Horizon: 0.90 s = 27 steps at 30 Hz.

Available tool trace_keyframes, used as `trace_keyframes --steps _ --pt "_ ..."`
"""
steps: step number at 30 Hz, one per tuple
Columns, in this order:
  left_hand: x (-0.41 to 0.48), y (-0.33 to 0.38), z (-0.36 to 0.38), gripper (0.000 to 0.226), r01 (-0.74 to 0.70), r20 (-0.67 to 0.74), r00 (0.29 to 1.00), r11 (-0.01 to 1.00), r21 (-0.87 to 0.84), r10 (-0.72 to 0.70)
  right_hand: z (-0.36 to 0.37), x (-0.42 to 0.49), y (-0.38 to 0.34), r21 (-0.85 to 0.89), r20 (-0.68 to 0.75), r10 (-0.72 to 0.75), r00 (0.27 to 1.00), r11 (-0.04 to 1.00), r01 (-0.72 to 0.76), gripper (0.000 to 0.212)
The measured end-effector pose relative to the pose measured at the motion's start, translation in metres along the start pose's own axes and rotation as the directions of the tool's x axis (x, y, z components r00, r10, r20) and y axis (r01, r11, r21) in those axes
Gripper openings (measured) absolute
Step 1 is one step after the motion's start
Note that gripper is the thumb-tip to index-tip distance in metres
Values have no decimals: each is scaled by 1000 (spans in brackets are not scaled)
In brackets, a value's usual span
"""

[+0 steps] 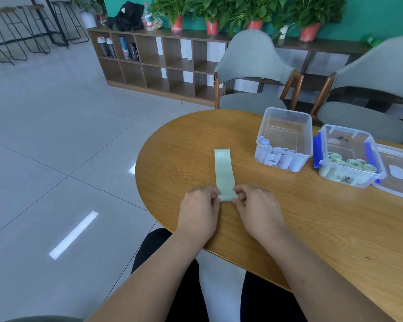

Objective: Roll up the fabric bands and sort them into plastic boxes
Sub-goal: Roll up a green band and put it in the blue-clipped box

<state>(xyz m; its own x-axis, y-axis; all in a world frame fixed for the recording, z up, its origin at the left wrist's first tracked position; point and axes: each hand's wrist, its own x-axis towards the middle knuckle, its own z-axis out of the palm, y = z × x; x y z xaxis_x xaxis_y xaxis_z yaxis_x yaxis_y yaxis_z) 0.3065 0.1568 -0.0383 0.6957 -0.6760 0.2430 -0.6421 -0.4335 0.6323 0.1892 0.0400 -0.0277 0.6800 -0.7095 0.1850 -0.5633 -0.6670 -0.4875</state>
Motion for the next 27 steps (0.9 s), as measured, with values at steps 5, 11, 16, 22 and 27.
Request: trace_keyframes --steps 5,11,16,22,27 --pt "1 2 -2 12 16 -26 1000 999 -35 -17 0 2 1 46 -12 35 999 998 -34 13" --pt "0 1 5 19 -30 -44 999 1000 2 30 3 5 -1 -35 -48 -10 999 999 8 19" --pt "6 0 5 25 -5 -23 1000 1000 20 5 4 8 -2 -62 -33 -19 999 998 17 26" --pt "9 0 6 15 30 -30 999 998 -55 -32 5 10 -1 -6 -63 18 998 1000 -18 14" --pt "8 2 10 16 -9 -61 998 999 -41 7 10 9 -1 -19 -84 -10 996 1000 9 20"
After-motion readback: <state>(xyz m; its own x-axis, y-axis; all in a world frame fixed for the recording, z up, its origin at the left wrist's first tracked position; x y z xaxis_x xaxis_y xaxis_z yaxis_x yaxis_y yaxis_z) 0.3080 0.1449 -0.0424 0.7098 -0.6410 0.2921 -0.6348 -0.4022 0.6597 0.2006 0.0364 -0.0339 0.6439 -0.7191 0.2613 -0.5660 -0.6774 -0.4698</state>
